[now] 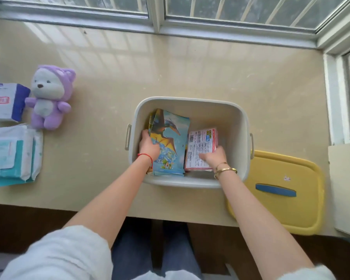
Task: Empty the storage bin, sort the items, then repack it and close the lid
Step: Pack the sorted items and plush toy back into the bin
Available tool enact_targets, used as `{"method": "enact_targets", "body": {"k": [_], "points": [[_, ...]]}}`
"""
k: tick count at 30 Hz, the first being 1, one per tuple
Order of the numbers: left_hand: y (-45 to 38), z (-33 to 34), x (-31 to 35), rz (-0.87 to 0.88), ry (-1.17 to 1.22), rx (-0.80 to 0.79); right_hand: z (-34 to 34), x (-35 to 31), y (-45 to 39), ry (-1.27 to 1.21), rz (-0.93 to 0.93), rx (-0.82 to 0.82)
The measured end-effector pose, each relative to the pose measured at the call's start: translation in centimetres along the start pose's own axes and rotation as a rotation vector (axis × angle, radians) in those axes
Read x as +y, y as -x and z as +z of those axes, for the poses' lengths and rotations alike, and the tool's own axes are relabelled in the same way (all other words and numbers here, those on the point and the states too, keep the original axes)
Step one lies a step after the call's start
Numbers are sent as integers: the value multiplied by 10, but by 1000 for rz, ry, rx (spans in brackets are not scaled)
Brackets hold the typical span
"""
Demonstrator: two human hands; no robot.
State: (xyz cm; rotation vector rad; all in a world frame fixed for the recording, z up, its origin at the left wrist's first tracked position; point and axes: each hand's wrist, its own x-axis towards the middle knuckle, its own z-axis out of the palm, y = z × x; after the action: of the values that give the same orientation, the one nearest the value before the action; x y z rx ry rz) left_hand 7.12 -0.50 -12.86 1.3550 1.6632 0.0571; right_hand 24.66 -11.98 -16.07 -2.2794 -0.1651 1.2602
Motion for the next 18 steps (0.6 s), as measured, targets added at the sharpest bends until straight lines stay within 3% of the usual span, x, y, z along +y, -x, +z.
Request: {"method": "enact_targets", "body": {"k": [10, 15, 18], "points": [[-8, 4, -5, 24, -224, -6, -3, 2, 1, 477, -38, 152], [15, -13, -3, 285, -339, 88, -17, -2, 29, 546, -256, 251], [39, -33, 1, 463, -309, 118, -22, -10, 52, 447, -469, 237]]}}
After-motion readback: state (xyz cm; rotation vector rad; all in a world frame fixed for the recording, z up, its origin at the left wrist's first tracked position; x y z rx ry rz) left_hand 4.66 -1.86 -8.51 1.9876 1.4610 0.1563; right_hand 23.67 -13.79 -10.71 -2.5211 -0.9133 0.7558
